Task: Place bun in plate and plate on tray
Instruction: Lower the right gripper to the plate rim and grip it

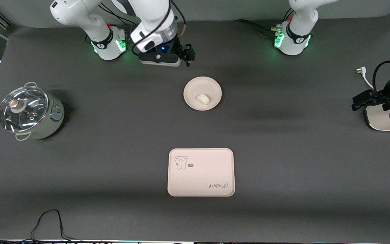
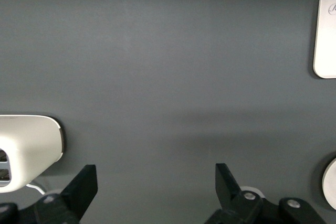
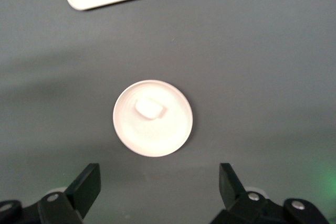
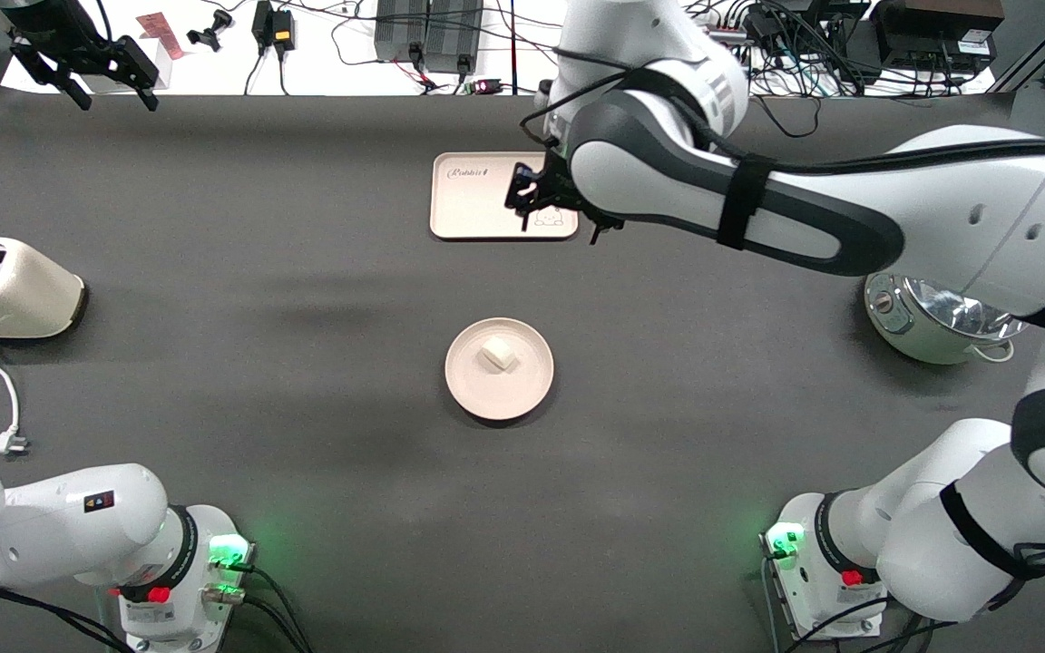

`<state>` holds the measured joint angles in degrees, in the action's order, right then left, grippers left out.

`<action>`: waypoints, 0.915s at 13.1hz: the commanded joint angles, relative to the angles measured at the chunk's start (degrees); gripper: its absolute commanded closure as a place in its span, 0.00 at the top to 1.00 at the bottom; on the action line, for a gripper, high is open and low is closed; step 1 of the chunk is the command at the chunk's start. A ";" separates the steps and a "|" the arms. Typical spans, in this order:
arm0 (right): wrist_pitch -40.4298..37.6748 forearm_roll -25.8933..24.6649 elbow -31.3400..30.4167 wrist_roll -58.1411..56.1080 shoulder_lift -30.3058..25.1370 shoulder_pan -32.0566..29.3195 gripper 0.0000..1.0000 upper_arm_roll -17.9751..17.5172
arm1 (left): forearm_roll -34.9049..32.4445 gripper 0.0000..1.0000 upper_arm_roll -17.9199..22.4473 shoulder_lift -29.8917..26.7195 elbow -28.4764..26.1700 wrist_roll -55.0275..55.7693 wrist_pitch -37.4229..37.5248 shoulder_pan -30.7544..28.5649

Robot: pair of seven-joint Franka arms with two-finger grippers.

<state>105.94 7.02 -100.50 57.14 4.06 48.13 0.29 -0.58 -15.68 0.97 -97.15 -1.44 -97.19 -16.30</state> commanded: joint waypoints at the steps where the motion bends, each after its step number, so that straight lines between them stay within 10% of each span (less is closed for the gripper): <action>1: 4.16 4.13 -4.41 -6.14 -1.33 -0.41 1.00 0.24 | 0.75 1.00 0.13 -3.77 -4.53 1.53 -1.68 1.53; 6: 26.81 9.41 -26.28 -16.69 -5.65 -0.67 1.00 -0.90 | -0.21 1.00 0.04 -4.04 -4.54 1.53 -1.43 3.03; 12: 49.52 10.03 -35.11 -17.33 6.54 -0.23 1.00 -5.74 | -0.39 1.00 -0.05 -3.87 -4.01 0.56 -0.19 3.12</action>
<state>150.37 15.51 -135.69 41.00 5.83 47.78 -4.44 -0.59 -16.07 -1.37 -100.05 -0.67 -97.50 -13.76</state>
